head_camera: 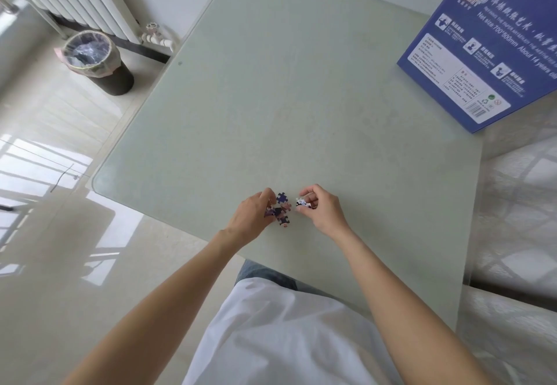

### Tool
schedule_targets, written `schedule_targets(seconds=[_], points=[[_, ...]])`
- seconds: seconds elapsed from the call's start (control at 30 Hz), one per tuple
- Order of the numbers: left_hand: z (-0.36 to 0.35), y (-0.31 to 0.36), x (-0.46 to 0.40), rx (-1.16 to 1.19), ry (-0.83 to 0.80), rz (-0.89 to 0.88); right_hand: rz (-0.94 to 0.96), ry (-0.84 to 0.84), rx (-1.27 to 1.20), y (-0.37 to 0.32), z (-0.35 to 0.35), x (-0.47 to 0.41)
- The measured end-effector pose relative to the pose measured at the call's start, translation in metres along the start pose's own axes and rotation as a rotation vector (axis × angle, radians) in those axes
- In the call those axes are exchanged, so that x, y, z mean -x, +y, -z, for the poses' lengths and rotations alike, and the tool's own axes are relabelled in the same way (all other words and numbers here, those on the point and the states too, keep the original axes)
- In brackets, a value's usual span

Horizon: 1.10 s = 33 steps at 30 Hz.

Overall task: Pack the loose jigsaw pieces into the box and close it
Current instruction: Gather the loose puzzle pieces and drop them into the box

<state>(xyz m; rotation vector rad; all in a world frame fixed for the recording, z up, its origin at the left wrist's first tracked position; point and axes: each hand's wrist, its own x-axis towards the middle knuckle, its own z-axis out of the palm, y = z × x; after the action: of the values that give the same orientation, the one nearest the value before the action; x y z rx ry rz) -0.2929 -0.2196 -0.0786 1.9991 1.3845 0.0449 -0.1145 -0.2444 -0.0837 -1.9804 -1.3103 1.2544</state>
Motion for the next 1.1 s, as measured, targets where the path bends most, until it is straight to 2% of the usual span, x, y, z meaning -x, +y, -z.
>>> schedule_targets(seconds=[0.13, 0.27, 0.37, 0.47, 0.67, 0.83, 0.97, 1.1], points=[[0.003, -0.008, 0.004, 0.163, -0.005, 0.065, -0.03, 0.015, 0.014, 0.007, 0.002, 0.004], [0.0, -0.004, 0.006, 0.339, -0.031, 0.101, 0.048, 0.067, 0.104, 0.006, 0.001, 0.004], [-0.007, 0.004, 0.003, 0.262, 0.006, 0.061, 0.117, 0.042, 0.187, 0.004, 0.0, 0.005], [-0.008, 0.008, -0.001, 0.089, 0.019, 0.05, 0.227, -0.024, 0.363, 0.002, -0.002, 0.004], [-0.004, 0.016, -0.008, -0.08, -0.064, 0.062, 0.242, -0.039, 0.543, -0.005, -0.005, 0.001], [-0.003, 0.012, -0.006, -0.003, -0.075, 0.061, 0.186, -0.053, 0.594, -0.005, -0.006, 0.0], [0.004, -0.007, 0.007, 0.16, 0.005, 0.097, 0.178, -0.043, 0.613, -0.004, -0.01, 0.002], [0.006, -0.018, 0.012, 0.167, 0.073, 0.083, 0.201, -0.007, 0.545, -0.004, -0.013, 0.006]])
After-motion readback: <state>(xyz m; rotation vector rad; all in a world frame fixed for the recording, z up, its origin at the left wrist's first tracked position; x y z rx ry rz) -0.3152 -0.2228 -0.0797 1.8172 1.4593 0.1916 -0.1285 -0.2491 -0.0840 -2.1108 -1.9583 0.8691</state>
